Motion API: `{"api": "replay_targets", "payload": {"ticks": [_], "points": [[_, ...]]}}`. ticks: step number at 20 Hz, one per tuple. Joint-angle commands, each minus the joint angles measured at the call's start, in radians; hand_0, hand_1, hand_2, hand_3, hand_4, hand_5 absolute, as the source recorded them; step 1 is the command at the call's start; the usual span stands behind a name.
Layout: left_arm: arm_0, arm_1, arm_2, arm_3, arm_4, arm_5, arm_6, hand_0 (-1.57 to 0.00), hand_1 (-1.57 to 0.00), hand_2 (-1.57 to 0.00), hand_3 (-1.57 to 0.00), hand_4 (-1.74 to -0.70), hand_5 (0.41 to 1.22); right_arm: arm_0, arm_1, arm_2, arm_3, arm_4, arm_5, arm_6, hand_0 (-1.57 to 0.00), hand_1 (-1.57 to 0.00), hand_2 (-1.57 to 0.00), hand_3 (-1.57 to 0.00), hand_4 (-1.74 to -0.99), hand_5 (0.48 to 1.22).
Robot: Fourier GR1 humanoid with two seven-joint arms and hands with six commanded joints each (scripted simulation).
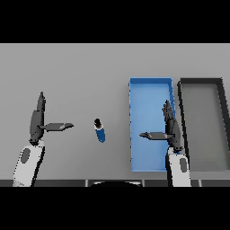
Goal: Pick up the blue pipe and place it into the blue bin.
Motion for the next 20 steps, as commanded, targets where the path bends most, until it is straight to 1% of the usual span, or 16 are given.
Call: {"api": "replay_targets", "payload": {"ticks": [1,6,7,8,9,11,12,14,15,16,18,19,20], "points": [[-0.003,0.0,0.001,0.002,0.0,0.0,-0.003,0.0,0.0,0.0,0.0,-0.97,0.593,-0.003,0.0,-0.001,0.002,0.0,-0.001,0.002,0.0,0.0,0.0,0.0,-1.205,0.629],[-0.038,0.0,0.009,0.036,0.004,-0.008,0.004,0.0,0.0,0.0,0.0,-0.97,0.593,-0.021,0.001,-0.007,0.017,-0.001,-0.006,0.008,0.0,0.0,0.0,0.0,-1.205,0.629],[0.0,0.058,-0.019,0.026,-0.005,-0.108,-0.074,0.0,0.0,0.0,0.0,-0.97,0.593,0.012,-0.068,0.018,-0.016,0.073,0.006,-0.079,0.0,0.0,0.0,0.0,-1.205,0.629],[0.01,0.103,-0.031,0.041,-0.012,-0.176,-0.109,0.0,0.0,0.0,0.0,-0.96,0.592,0.04,-0.106,0.041,-0.048,0.119,0.013,-0.121,0.0,0.0,0.0,0.0,-1.201,0.628],[0.022,0.133,-0.036,0.054,-0.019,-0.215,-0.138,0.0,0.0,0.0,0.0,-0.96,0.59,0.054,-0.125,0.054,-0.067,0.146,0.016,-0.133,0.0,0.0,0.0,0.0,-1.197,0.627],[0.017,0.152,-0.04,0.07,-0.019,-0.257,-0.161,0.0,0.0,0.0,0.0,-0.96,0.592,0.077,-0.134,0.078,-0.089,0.178,0.02,-0.132,0.0,0.0,0.0,0.0,-1.193,0.622],[0.022,0.16,-0.041,0.07,-0.016,-0.272,-0.171,0.0,0.0,0.0,0.0,-0.96,0.595,0.073,-0.139,0.075,-0.093,0.179,0.019,-0.111,0.0,0.0,0.0,0.0,-1.196,0.623],[0.021,0.162,-0.052,0.061,-0.002,-0.31,-0.181,0.0,0.0,0.0,0.0,-0.96,0.593,0.071,-0.148,0.073,-0.101,0.175,0.025,-0.1,0.0,0.0,0.0,0.0,-1.203,0.625],[0.03,0.171,-0.056,0.051,0.006,-0.333,-0.197,0.0,0.0,0.0,0.0,-0.97,0.594,0.073,-0.149,0.076,-0.097,0.179,0.027,-0.098,0.0,0.0,0.0,0.0,-1.197,0.621],[0.042,0.195,-0.06,0.029,0.019,-0.37,-0.207,0.0,0.0,0.0,0.0,-0.98,0.584,0.081,-0.15,0.081,-0.102,0.182,0.03,-0.101,0.0,0.0,0.0,0.0,-1.192,0.621],[0.056,0.217,-0.091,-0.004,0.012,-0.408,-0.181,0.0,0.0,0.0,0.0,-1.01,0.561,0.059,-0.146,0.081,-0.091,0.187,0.023,-0.098,0.0,0.0,0.0,0.0,-1.18,0.617],[0.081,0.232,-0.104,-0.035,0.016,-0.433,-0.185,0.0,0.0,0.0,0.0,-1.03,0.549,0.056,-0.15,0.081,-0.089,0.181,0.032,-0.101,0.0,0.0,0.0,0.0,-1.179,0.616],[0.087,0.231,-0.128,-0.065,0.013,-0.451,-0.176,0.0,0.0,0.0,0.0,-1.05,0.535,0.058,-0.145,0.086,-0.093,0.185,0.03,-0.099,0.0,0.0,0.0,0.0,-1.176,0.615]]}}
